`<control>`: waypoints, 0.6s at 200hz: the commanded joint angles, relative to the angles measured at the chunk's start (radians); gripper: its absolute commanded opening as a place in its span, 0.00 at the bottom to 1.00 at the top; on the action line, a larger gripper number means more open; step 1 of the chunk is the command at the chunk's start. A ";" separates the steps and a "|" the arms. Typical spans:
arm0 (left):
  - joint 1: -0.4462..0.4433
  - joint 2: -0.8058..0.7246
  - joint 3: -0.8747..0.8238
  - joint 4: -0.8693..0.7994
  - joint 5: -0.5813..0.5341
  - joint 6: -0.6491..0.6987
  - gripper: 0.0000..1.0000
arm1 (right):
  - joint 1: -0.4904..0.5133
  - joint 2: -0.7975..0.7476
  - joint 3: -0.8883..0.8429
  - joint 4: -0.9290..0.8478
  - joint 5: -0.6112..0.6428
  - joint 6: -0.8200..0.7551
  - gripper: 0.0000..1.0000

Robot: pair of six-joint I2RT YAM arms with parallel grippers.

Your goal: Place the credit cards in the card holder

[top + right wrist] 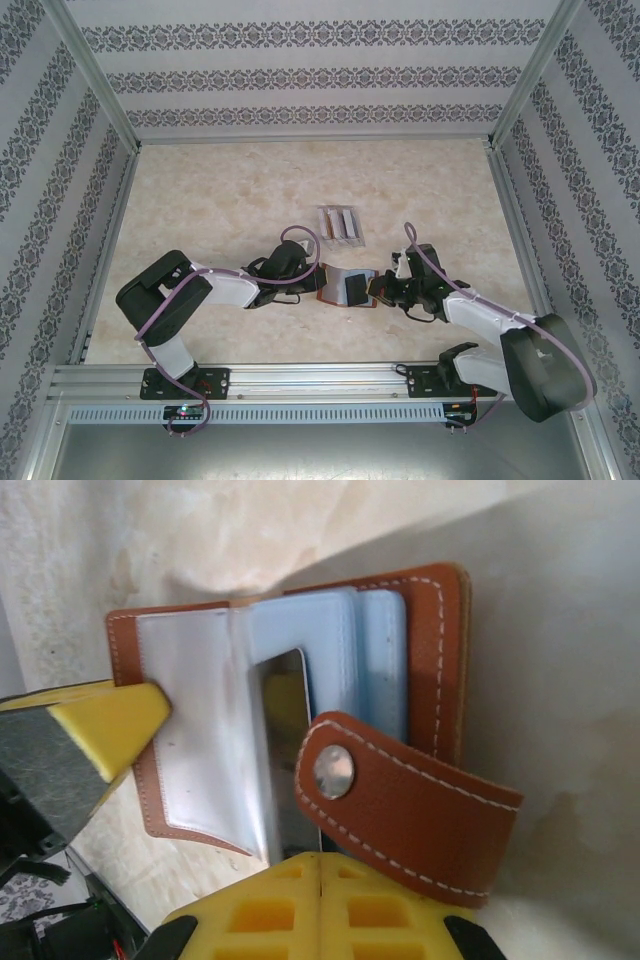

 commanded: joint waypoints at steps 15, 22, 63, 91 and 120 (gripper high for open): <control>0.008 0.023 0.006 -0.041 -0.017 -0.005 0.00 | -0.006 0.036 -0.005 0.022 -0.004 -0.002 0.00; 0.007 0.020 0.005 -0.042 -0.019 -0.004 0.00 | -0.006 0.045 -0.005 0.012 -0.004 -0.008 0.00; 0.007 0.012 0.002 -0.045 -0.028 -0.002 0.00 | 0.014 0.085 0.049 0.015 -0.010 -0.011 0.00; 0.007 0.012 0.007 -0.051 -0.028 0.000 0.00 | 0.026 0.097 0.066 0.020 -0.002 -0.002 0.00; 0.007 0.009 0.007 -0.054 -0.027 0.001 0.00 | 0.035 0.125 0.102 0.006 -0.001 -0.011 0.00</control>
